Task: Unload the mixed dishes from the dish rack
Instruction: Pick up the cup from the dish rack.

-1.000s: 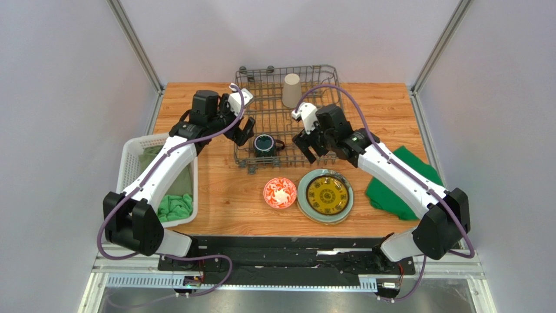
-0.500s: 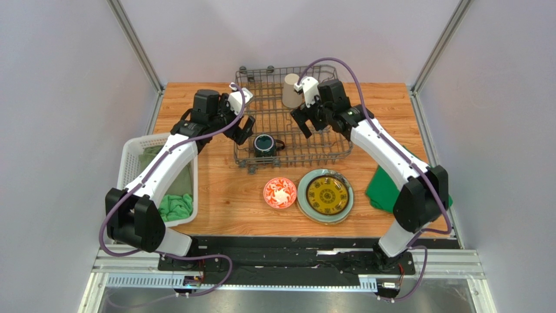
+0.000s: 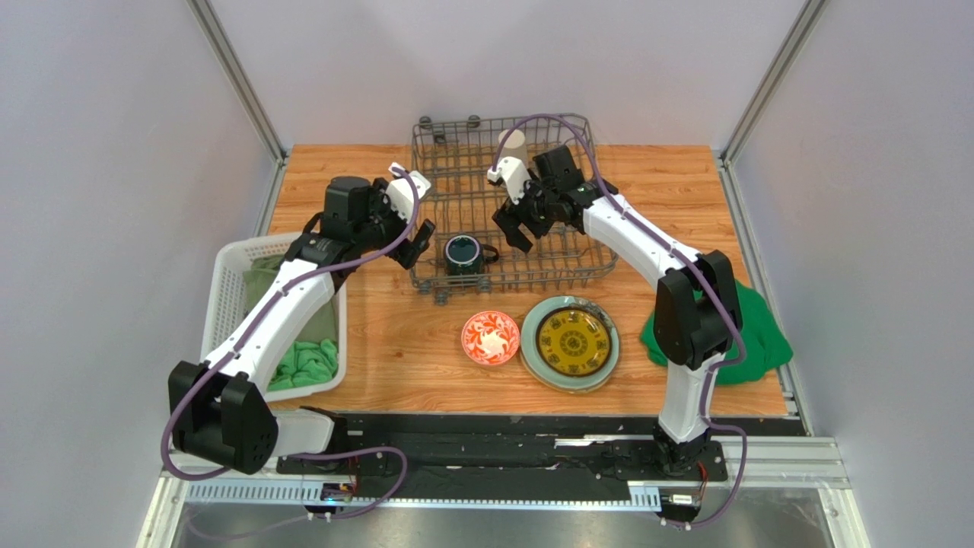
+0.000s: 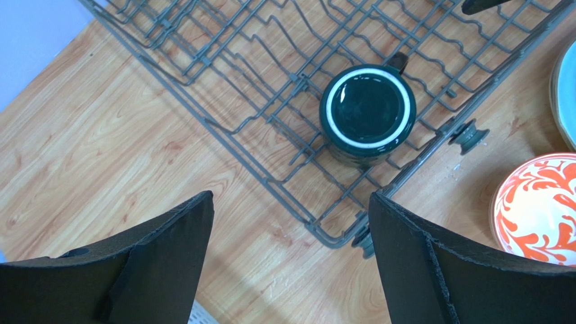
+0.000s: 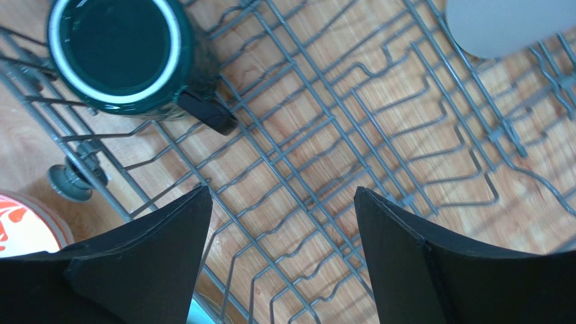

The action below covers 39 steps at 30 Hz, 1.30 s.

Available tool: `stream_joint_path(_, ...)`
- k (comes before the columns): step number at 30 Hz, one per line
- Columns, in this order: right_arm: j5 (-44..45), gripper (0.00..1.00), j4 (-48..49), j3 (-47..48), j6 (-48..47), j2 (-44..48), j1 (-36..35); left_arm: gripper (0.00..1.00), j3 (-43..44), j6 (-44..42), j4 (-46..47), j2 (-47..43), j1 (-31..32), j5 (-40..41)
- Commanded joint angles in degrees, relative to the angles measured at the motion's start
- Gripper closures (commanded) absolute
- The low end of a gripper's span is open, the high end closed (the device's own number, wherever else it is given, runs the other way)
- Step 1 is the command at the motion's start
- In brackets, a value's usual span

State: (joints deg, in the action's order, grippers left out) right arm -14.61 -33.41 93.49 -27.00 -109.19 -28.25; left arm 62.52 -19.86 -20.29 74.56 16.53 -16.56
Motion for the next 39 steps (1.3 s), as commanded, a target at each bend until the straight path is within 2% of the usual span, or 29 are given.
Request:
stream_joint_path(1, -7.88, 0.2, 1.59, 1.17, -7.7, -0.23, 0.04, 0.07, -1.26, -1.76, 2.45, -3.55, -1.24, 0.38)
stream_joint_path(15, -14.13, 0.2, 2.12, 0.72, -19.04, -4.98, -0.14, 0.07, -2.67, -2.64, 1.75, -5.04, -2.3, 3.11)
stream_joint_path(39, -17.55, 0.25, 2.56, 5.91, -25.29, -13.24, -2.16, 0.07, -6.01, -3.26, 1.57, -7.77, -6.78, 3.28)
